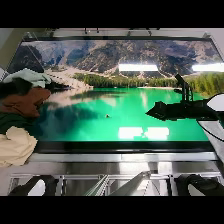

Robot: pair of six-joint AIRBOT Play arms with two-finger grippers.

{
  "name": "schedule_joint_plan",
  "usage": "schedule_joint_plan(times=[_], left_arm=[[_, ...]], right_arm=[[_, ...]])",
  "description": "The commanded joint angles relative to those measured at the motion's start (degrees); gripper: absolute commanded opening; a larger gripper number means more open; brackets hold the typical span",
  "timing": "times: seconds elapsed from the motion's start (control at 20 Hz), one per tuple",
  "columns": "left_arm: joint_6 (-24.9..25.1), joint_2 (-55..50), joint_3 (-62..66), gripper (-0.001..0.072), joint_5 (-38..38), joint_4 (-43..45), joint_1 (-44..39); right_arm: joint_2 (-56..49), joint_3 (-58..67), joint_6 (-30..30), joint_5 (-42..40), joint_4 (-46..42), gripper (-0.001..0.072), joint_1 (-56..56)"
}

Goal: Fold the shirts.

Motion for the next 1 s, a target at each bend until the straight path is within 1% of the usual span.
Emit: schedule_joint_plan(times=[0.0, 0.1, 0.2, 0.3, 0.35, 0.4, 0.45, 0.5, 0.55, 0.65, 0.7, 0.9, 0.95], left_arm=[[-0.3, -21.5, 17.3, 0.0715, 7.7, 15.6, 0.1], [-0.3, -35.6, 27.2, 0.0715, 2.7, 21.8, 0.5], [-0.8, -48.2, 36.7, 0.0715, -4.4, 26.6, 1.4], [-0.8, -57.1, 44.0, 0.0712, -11.0, 26.7, 2.3], [-1.7, -60.3, 46.4, 0.0648, -13.1, 26.7, 2.4], [-2.0, -62.4, 48.5, 0.049, -14.9, 26.7, 2.3], [-2.0, -63.6, 50.4, 0.0277, -17.2, 26.6, 1.7], [-1.5, -64.1, 52.2, 0.0, -19.3, 26.5, 1.2], [-1.2, -63.7, 53.7, 0.0024, -20.4, 25.5, 0.4], [-1.1, -59.7, 54.2, 0.0023, -21.2, 19.0, -1.3], [-1.1, -56.5, 53.6, 0.0023, -21.2, 14.2, -2.3], [0.4, -41.0, 52.4, 0.0023, -22.6, -11.2, -8.2], [0.4, -37.8, 53.0, 0.0023, -22.7, -15.1, -10.1]], right_arm=[[0.0, 0.0, 0.0, 0.0, 0.0, 0.0022, 0.0], [0.0, 0.0, 0.0, 0.0, 0.0, 0.0022, 0.0], [0.0, 0.0, 0.0, -0.4, 0.0, 0.0022, 0.0], [0.0, 0.0, 0.0, -3.0, 0.0, 0.0022, 0.0], [0.0, 0.0, 0.0, -3.2, 0.0, 0.0022, 0.0], [0.0, 0.0, 0.0, -3.2, 0.0, 0.0022, 0.0], [0.0, 0.0, 0.0, -3.3, 0.0, 0.0022, 0.0], [0.0, 0.0, 0.0, -3.3, 0.0, 0.0022, 0.0], [0.0, 0.0, 0.0, -3.2, 0.0, 0.0022, 0.0], [0.0, 0.0, 0.0, -3.2, 0.0, 0.0022, 0.0], [0.0, 0.0, 0.0, -3.2, 0.0, 0.0022, 0.0], [0.0, 0.0, 0.0, -3.2, 0.0, 0.0022, 0.0], [0.0, 0.0, 0.0, -3.2, 0.0, 0.0022, 0.0]])
